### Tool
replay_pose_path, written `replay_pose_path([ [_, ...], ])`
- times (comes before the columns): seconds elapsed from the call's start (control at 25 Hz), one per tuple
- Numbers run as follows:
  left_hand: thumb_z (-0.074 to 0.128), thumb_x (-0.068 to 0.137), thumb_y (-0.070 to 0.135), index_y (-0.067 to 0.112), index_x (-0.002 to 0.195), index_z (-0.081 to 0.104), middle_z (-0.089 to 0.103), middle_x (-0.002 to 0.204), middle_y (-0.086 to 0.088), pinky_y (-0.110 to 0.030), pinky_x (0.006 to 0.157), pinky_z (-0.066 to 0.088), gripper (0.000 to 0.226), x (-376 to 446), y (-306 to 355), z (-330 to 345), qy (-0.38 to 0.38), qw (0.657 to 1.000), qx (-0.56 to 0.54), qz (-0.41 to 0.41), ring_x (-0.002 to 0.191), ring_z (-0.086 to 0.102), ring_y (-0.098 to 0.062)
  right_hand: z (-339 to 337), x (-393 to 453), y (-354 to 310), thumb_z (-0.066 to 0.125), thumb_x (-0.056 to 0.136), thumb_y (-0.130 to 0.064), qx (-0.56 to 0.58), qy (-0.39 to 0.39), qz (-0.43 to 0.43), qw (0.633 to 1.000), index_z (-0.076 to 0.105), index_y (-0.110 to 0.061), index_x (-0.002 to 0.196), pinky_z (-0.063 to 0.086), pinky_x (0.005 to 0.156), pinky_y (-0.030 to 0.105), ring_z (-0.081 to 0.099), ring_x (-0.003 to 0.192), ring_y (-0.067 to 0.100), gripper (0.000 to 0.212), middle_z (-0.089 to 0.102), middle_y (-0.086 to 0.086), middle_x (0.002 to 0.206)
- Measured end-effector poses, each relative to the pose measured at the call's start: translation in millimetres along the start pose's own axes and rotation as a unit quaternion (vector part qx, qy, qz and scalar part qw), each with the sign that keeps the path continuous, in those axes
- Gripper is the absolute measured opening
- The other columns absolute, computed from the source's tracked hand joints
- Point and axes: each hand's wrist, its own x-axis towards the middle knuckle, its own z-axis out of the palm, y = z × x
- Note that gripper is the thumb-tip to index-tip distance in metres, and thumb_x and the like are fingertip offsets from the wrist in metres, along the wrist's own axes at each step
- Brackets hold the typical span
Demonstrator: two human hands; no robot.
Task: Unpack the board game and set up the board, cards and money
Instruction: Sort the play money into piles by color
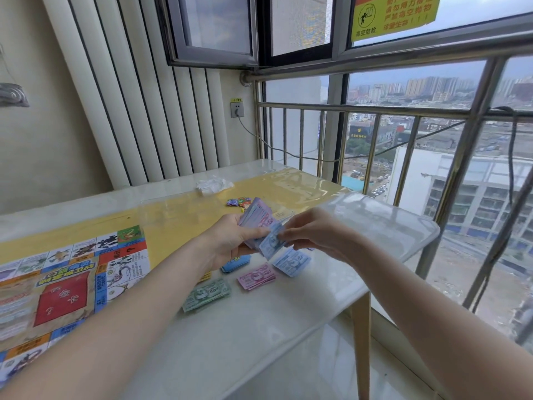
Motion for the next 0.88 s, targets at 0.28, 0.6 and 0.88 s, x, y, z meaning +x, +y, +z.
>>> replay_pose_path([
  [0.28,0.059,0.086,-0.003,0.0,0.105,0.057,0.071,0.076,-0.015,-0.026,0.061,0.059,0.019,-4,-4,-16,0.023,0.999,-0.043,-0.014,0.061,0.07,-0.018,-16,0,10,0.069,0.077,-0.001,-0.088,0.071,0.043,0.993,0.067,0.002,0.091,0.048,0.049,0.014,0.058,0.056,0.012,0.015,0.065,0.01,0.07],
  [0.6,0.06,0.085,-0.003,0.0,0.103,0.058,0.071,0.079,-0.015,-0.023,0.058,0.058,0.019,-15,-16,-18,0.014,0.999,-0.024,-0.029,0.062,0.071,-0.016,-2,8,23,0.076,0.074,-0.024,-0.391,0.113,-0.023,0.913,0.063,-0.009,0.092,0.049,0.069,0.028,0.056,0.079,0.017,0.027,0.058,0.002,0.085],
  [0.88,0.067,0.078,0.005,0.006,0.1,0.062,0.071,0.09,-0.013,-0.029,0.075,0.056,0.023,-27,-16,-28,-0.018,0.999,-0.003,-0.027,0.084,0.066,-0.025,26,3,-1,0.069,0.08,-0.015,-0.069,-0.038,-0.065,0.995,0.066,0.005,0.082,0.044,0.047,0.019,0.056,0.056,0.015,0.02,0.065,0.016,0.074],
])
